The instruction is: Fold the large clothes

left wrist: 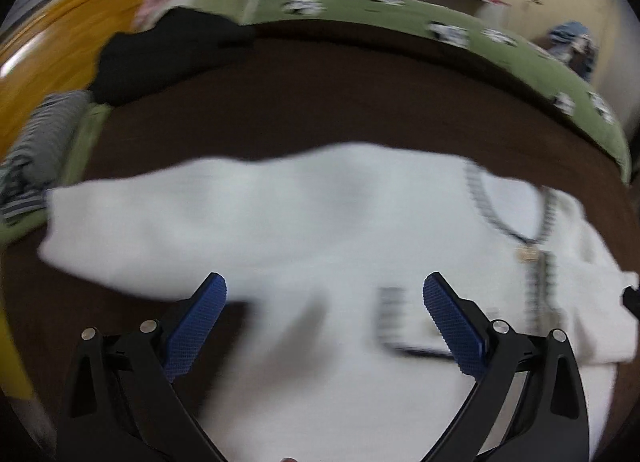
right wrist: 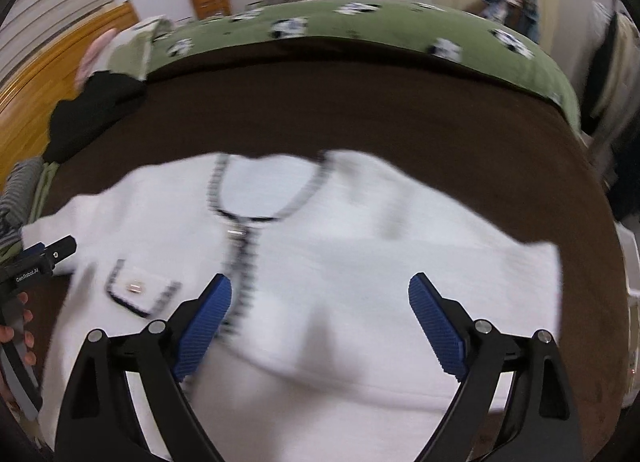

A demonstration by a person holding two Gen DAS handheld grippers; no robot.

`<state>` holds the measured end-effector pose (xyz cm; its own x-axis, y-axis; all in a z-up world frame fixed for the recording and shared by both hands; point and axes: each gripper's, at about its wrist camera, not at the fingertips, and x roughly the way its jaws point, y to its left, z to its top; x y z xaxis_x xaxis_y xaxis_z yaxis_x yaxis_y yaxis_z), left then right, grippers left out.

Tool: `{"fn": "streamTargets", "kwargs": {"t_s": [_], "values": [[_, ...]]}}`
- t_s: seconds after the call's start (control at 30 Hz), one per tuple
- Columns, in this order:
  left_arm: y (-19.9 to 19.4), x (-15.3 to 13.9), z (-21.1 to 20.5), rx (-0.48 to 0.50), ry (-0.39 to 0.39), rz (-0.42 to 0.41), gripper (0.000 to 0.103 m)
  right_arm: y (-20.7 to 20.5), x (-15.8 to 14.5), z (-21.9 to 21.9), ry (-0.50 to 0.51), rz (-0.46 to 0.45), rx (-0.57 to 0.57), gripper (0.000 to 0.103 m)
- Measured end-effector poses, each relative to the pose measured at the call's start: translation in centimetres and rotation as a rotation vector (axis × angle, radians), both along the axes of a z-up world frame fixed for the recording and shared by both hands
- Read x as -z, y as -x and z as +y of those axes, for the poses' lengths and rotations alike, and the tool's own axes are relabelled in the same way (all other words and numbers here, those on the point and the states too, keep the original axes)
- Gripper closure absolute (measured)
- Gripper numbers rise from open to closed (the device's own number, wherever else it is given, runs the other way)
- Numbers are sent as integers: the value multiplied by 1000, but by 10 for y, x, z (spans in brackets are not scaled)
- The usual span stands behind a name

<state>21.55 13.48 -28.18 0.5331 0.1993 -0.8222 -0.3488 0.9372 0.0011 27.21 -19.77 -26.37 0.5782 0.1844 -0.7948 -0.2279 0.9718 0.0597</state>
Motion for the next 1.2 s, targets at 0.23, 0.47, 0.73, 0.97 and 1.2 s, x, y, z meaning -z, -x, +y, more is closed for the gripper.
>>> {"fn": "streamTargets", "kwargs": {"t_s": [0.23,0.47,0.73,0.97,1.2], "values": [[44,3,133,-204,-45,36,6,4,3,95,-14,14,-78,13],[96,31,240,-461,57,-15,7,17,15,169,25,39,-161,10],[125,75,307,-651,290,-138,22,23,34,210,76,62,-185,8],[103,87,321,-607,338,-208,21,12,44,223,90,81,-166,8],[93,91,333,-593,382,-217,82,-4,53,228,129,81,-144,7]]}}
